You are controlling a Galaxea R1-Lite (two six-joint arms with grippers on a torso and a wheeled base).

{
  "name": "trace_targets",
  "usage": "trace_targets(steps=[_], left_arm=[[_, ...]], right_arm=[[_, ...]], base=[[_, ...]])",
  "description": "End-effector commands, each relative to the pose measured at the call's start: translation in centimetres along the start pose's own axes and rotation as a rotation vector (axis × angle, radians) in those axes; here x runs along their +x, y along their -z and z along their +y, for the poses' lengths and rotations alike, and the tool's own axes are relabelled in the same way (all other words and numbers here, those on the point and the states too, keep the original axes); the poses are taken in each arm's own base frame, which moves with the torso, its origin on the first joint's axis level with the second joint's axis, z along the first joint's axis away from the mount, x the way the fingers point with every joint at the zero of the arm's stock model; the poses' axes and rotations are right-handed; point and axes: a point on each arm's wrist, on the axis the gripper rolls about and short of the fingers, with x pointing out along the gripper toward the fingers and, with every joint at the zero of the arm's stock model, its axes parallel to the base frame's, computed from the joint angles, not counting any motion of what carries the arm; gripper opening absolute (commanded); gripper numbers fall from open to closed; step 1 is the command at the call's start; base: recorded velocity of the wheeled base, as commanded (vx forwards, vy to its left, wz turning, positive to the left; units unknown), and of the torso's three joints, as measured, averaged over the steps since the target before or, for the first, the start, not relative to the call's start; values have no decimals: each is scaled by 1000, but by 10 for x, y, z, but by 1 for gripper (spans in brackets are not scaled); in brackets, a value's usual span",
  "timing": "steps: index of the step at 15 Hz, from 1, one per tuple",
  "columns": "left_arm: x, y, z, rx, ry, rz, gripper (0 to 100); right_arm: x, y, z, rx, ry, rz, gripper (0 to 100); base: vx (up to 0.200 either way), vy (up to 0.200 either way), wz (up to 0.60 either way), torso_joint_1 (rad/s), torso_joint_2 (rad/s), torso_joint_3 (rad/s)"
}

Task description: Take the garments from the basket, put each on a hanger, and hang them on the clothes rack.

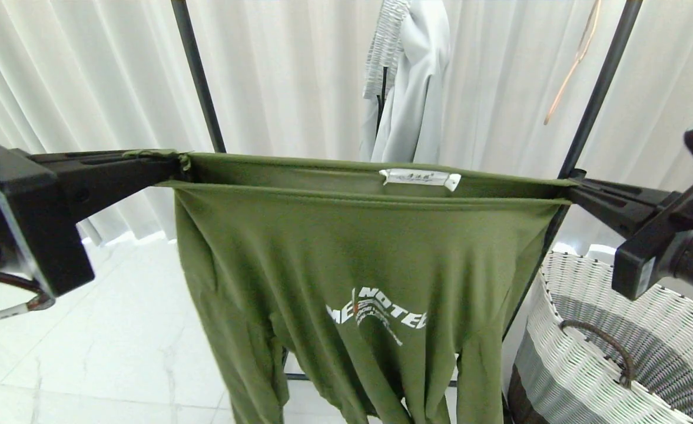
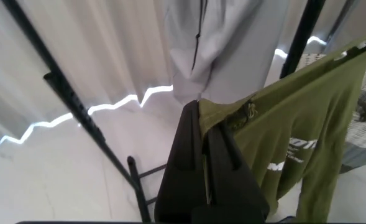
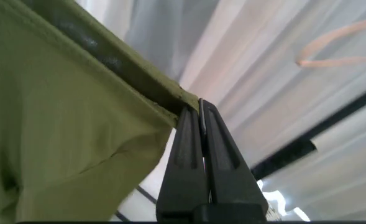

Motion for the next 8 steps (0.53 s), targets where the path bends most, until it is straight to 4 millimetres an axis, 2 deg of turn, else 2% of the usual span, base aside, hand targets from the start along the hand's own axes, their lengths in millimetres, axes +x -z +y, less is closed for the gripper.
trace_targets(steps=[1,3,4,6,8], left_arm=[[24,-4,-13,32,19,9,0],[37,-18,-18,38,23,-19,0],[40,-19,-23,40,40,-19,0],[40,-21,-29,50,65,-24,0],[36,-28,-28,84,64,-52,0]], right_arm=[[-6,-22,-13,-16,17,-56,0],[-8,-33,-20,-24,18,-62,0],[-11,-31,-20,-24,20,-58,0],[-14,-27,-20,-29,15,-51,0],[-15,-40,-27,-14,38,-88,0]], base=[[0,0,0,0,0,0],[0,0,0,0,0,0],[0,0,0,0,0,0],[0,0,0,0,0,0],[0,0,0,0,0,0]])
